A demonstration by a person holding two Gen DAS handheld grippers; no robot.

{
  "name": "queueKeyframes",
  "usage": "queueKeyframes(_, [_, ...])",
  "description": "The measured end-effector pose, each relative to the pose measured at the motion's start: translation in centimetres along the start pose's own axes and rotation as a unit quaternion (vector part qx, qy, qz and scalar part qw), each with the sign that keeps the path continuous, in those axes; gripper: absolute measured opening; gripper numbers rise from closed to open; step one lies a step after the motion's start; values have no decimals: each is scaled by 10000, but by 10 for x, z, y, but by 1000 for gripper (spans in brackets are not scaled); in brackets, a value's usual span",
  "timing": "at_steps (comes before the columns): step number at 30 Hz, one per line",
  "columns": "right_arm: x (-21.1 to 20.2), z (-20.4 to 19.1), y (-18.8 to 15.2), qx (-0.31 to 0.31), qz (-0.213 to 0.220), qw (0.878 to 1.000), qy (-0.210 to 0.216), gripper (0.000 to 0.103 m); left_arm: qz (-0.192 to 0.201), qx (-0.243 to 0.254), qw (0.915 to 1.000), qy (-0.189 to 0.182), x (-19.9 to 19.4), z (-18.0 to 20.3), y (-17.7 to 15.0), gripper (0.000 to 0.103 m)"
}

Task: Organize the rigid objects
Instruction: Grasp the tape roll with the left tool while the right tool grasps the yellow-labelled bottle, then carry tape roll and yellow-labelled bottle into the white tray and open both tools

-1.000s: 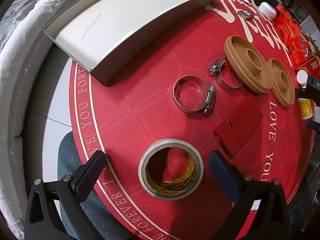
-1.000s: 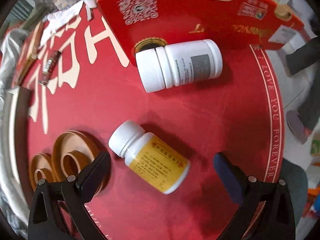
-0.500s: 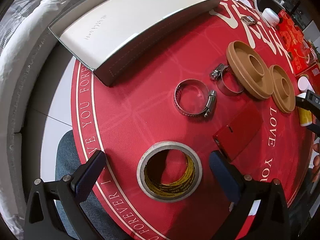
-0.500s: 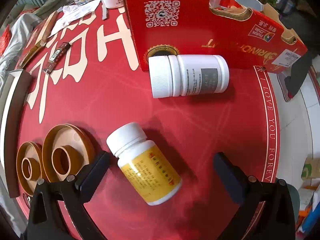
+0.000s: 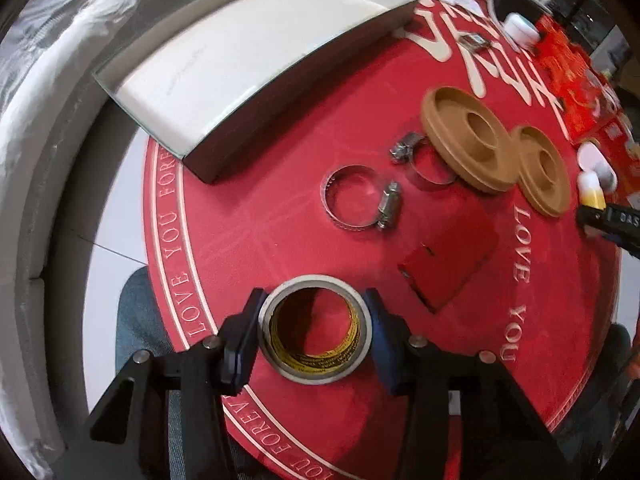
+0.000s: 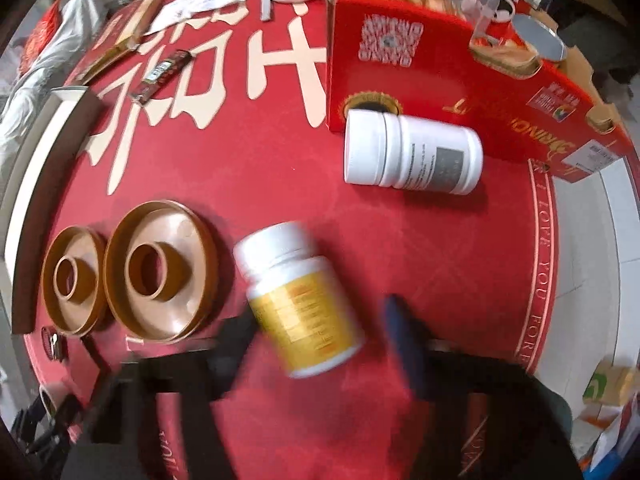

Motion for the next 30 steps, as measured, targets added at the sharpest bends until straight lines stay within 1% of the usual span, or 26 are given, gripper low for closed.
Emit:
queueKeyframes(3, [-3,-1,-6,41,-27,9999,128,37,-59,-139,9997,-196,-3,-2,-3,52])
queueKeyframes(5, [-8,7,-15,191,-93,9993,303,37,3,-212,9994,-256,-10,-6,-4,52])
queueKeyframes(9, [-31,21,-32,208,161,9989,393,37,376,-101,9990,-212,-35,-5,1,52])
queueKeyframes(12, [-51,25,-44,224,337,9973,620,37,747,-9,9968,-267,-65,1,10,52])
queueKeyframes(14, [-70,35,-41,240,444,9957,772,37,953,23,9948,-346,-84,4,15,52])
queueKeyframes(15, [-78,32,-40,233,522,9947,859,37,1071,40,9934,-399,-96,6,20,52])
queueKeyframes(18, [-111,28,-33,157,798,9906,1098,37,1464,100,9878,-515,-133,10,36,52])
queueKeyframes(19, [-117,23,-24,134,875,9892,1167,37,1591,120,9856,-557,-147,9,42,52])
queueKeyframes(23, [-161,-8,5,-39,1296,9793,1553,37,2064,69,9754,-767,-198,5,69,52])
queueKeyframes(25, [-187,-16,10,-103,1439,9734,1778,37,2246,14,9707,-852,-222,0,83,52])
queueKeyframes(27, [-212,-27,22,-161,1545,9660,2066,37,2472,-55,9647,-902,-248,-8,97,52])
queueKeyframes(30, [-248,-43,42,-287,1735,9566,2322,37,2892,-148,9532,-867,-293,-24,118,52])
Point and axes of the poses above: each gripper's, at about its wrist camera, not at the fingertips, and x roughly the way its jaws point, z to its right, y to its top, the point moved 4 cm from there along x, roughly the way its jaws point, and after that the axes turned 2 degrees about -y, right-handed, at the moved point
